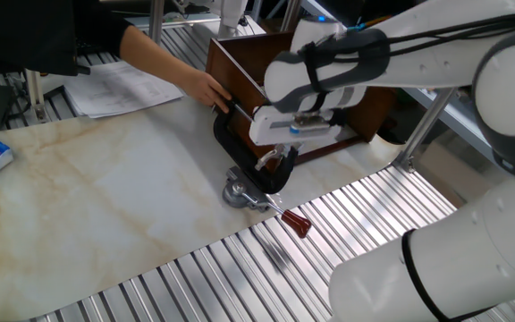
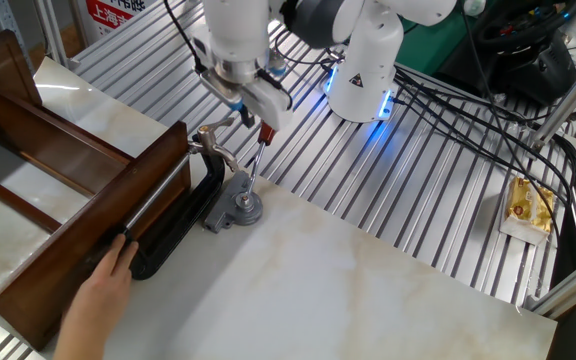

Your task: Turn off the water tap

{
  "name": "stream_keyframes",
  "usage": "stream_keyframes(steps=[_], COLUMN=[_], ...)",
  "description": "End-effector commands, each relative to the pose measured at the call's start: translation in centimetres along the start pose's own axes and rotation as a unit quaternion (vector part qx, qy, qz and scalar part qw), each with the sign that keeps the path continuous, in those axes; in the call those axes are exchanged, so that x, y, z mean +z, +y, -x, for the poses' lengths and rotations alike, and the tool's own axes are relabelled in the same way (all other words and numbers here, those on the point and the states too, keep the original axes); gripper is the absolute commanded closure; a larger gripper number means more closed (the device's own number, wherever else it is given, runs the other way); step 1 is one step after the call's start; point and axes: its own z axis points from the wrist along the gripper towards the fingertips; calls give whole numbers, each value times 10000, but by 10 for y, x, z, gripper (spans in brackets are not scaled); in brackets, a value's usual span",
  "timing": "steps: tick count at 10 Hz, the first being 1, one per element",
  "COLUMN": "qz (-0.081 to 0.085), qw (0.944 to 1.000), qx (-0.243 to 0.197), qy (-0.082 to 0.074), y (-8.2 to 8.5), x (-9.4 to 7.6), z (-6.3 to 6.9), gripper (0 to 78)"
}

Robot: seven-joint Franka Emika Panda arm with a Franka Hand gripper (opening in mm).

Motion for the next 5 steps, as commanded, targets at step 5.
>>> stream_keyframes(steps=[5], qz=[-250], qw=[9919], qx=[-1243], qy=[34], y=[-42], x=[-19], z=[27], gripper=[776])
